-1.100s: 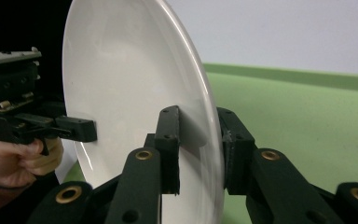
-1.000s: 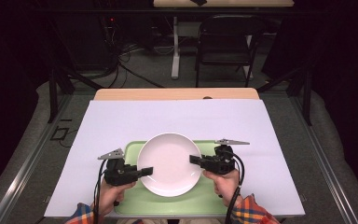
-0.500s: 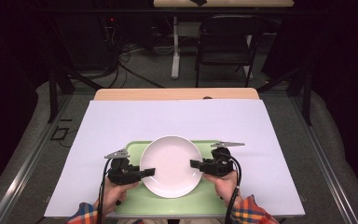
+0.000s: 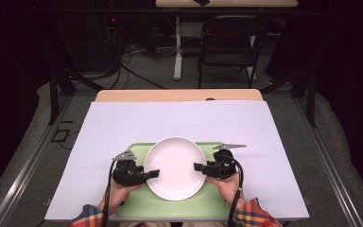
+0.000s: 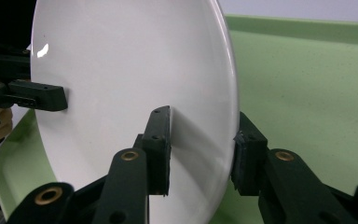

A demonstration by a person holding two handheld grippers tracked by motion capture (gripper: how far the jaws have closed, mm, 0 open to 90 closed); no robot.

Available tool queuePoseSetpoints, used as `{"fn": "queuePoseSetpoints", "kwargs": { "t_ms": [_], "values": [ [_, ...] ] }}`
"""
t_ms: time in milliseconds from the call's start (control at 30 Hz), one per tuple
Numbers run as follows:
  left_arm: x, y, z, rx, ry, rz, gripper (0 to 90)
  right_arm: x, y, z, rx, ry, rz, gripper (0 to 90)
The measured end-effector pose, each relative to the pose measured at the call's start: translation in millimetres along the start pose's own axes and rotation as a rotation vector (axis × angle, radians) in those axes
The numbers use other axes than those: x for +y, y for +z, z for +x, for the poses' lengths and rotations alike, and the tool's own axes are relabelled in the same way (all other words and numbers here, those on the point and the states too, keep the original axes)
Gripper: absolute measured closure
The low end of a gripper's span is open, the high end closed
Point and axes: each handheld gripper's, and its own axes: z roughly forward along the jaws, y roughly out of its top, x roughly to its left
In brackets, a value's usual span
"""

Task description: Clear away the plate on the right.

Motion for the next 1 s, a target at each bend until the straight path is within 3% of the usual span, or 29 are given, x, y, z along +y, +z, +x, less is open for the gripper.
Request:
{"fn": "queuePoseSetpoints", "kwargs": {
  "t_ms": [100,233,400,700,1000],
  "values": [
    [0.1,1.4,0.7,0.007,0.0,0.009,59.9,-0.5,3.7,-0.8,-0.011,-0.005,0.011,62.0],
    [-1.1,5.3,5.4,0.066,-0.031,0.049,57.2,-2.8,8.4,-2.8,-0.028,-0.014,0.033,60.5],
    [-2.6,7.7,9.0,0.064,-0.059,0.061,56.4,-4.7,12.0,-3.3,-0.038,-0.009,0.05,59.0],
    [-0.9,9.6,7.5,0.086,-0.047,0.07,54.4,-4.4,15.8,-4.6,-0.051,-0.024,0.074,55.5],
    [-1.8,12.2,9.8,0.11,-0.06,0.084,52.5,-3.8,18.8,-5.1,-0.063,-0.05,0.094,52.7]
  ]
}}
